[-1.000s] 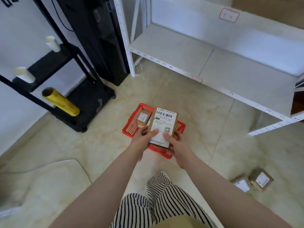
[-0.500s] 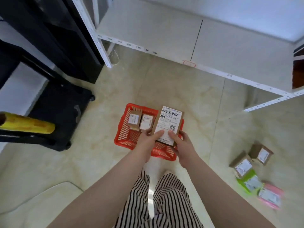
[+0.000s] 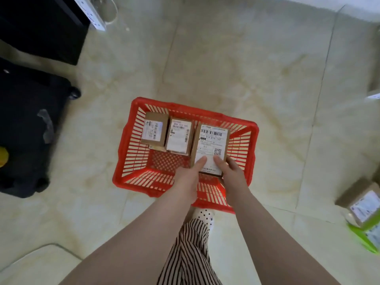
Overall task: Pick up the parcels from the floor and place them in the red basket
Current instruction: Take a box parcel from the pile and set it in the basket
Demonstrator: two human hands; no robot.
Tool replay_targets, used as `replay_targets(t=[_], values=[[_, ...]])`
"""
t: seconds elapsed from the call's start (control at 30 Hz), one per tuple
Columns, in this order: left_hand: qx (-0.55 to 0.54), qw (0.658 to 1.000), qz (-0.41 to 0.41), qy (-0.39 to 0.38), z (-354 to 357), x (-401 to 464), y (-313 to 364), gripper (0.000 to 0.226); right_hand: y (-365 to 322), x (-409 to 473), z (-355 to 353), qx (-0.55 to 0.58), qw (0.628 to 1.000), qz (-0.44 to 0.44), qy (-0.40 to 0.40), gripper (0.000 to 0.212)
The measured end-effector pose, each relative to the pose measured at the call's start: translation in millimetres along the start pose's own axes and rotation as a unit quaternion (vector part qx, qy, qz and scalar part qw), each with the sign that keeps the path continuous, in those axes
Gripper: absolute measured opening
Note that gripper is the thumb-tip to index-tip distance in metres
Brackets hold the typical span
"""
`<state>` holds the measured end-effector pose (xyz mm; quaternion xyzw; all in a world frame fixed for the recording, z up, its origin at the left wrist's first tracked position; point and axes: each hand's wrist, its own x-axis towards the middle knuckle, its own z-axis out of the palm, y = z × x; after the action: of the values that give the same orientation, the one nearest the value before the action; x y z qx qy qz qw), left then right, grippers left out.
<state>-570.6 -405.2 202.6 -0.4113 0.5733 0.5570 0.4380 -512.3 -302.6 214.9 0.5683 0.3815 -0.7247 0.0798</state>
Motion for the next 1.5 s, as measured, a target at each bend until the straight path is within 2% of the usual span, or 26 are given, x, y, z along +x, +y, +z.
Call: replay_targets(t=[0.03, 0.13, 0.23, 0.37, 0.6, 0.77, 0.93, 1.1, 1.33, 1.47, 1.5], values=[[-0.001, 1.000, -0.005, -0.001, 0.6, 20.1, -4.5, 0.109, 7.0, 18.9, -0.4, -0.009, 1.000, -0.006, 0.001, 0.042], [0.014, 1.000, -0.008, 0.011, 7.6, 76.8, -9.3, 0.071, 26.4, 81.7, 1.7, -0.032, 0.999, -0.006, 0.003, 0.039], [-0.001, 1.000, -0.005, 0.005, 12.3, 112.8, -9.4, 0.078, 36.5, 119.2, 4.6, -0.039, 0.999, -0.003, -0.004, 0.038], [-0.033, 0.999, 0.005, 0.002, 15.9, 141.9, -10.2, 0.051, 41.4, 145.9, 12.0, -0.049, 0.999, -0.006, -0.013, 0.032], [-0.038, 0.999, -0.006, 0.003, 25.2, 160.9, -7.5, 0.062, 40.0, 159.4, 18.1, -0.104, 0.995, -0.013, 0.001, 0.041], [-0.029, 0.999, -0.017, 0.035, 28.7, 166.7, -8.5, 0.064, 35.7, 161.3, 20.3, -0.180, 0.983, -0.044, 0.005, 0.046], [-0.006, 0.998, -0.028, 0.052, 29.7, 164.0, -8.6, 0.078, 33.7, 158.4, 22.9, -0.203, 0.978, -0.054, 0.018, 0.046], [0.080, 0.994, -0.036, 0.059, 29.1, 139.1, 1.0, 0.076, 24.6, 137.8, 20.6, -0.179, 0.982, -0.035, 0.046, 0.053], [0.146, 0.988, -0.040, 0.037, 26.5, 45.0, 18.0, 0.066, -1.2, 62.3, 7.1, -0.132, 0.988, -0.012, 0.074, 0.054], [0.186, 0.981, 0.001, -0.054, 38.5, -41.9, 34.8, 0.039, -28.8, -22.1, -16.2, -0.013, 0.997, -0.007, 0.077, 0.038], [0.204, 0.976, 0.016, -0.076, 42.7, -67.1, 38.6, 0.039, -36.8, -47.8, -25.5, 0.013, 0.997, -0.010, 0.076, 0.034]])
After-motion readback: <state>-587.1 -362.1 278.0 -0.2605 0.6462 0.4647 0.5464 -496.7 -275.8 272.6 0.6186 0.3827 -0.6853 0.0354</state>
